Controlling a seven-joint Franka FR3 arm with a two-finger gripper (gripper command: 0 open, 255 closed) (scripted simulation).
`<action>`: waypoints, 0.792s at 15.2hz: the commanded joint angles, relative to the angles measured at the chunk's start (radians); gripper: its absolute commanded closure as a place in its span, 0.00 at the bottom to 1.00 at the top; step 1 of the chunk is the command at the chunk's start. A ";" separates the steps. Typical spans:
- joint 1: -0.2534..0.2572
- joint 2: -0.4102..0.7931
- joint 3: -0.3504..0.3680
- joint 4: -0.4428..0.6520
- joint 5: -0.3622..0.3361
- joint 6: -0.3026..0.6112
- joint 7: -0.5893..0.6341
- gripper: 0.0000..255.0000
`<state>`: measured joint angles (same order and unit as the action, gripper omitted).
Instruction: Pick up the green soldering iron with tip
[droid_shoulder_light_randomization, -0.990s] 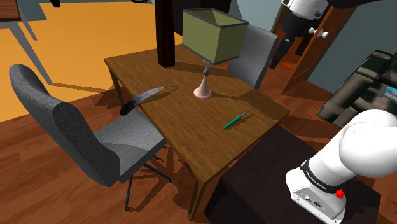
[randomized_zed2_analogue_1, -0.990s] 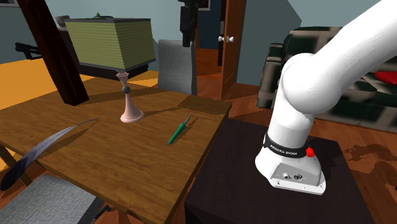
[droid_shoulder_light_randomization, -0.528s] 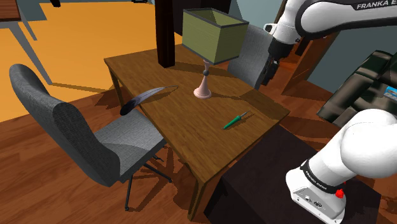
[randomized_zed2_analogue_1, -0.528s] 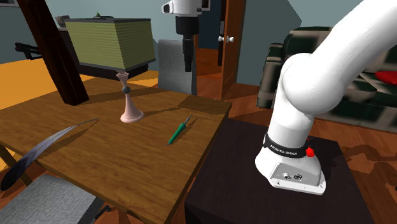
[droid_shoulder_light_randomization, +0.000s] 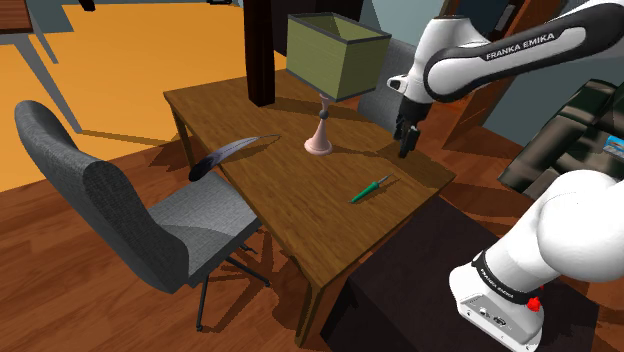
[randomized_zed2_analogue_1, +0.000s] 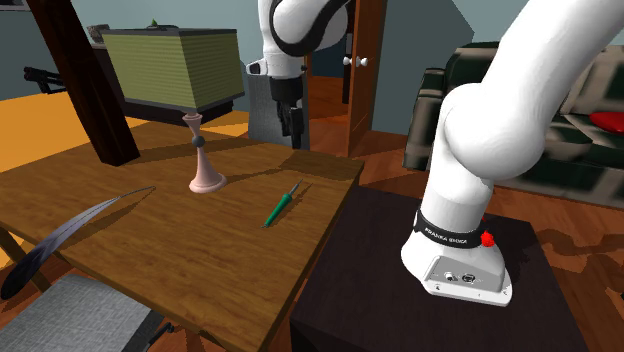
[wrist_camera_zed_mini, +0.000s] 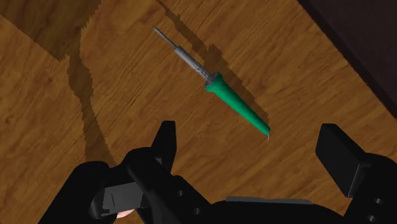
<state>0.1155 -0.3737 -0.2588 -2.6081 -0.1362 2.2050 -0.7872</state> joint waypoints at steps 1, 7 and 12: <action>0.017 0.075 -0.019 -0.010 0.002 0.069 -0.070 0.00; 0.055 0.323 -0.061 0.008 0.043 0.244 -0.297 0.00; 0.057 0.483 -0.053 0.036 0.093 0.347 -0.433 0.00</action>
<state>0.1731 0.0878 -0.3141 -2.5726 -0.0512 2.5323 -1.2038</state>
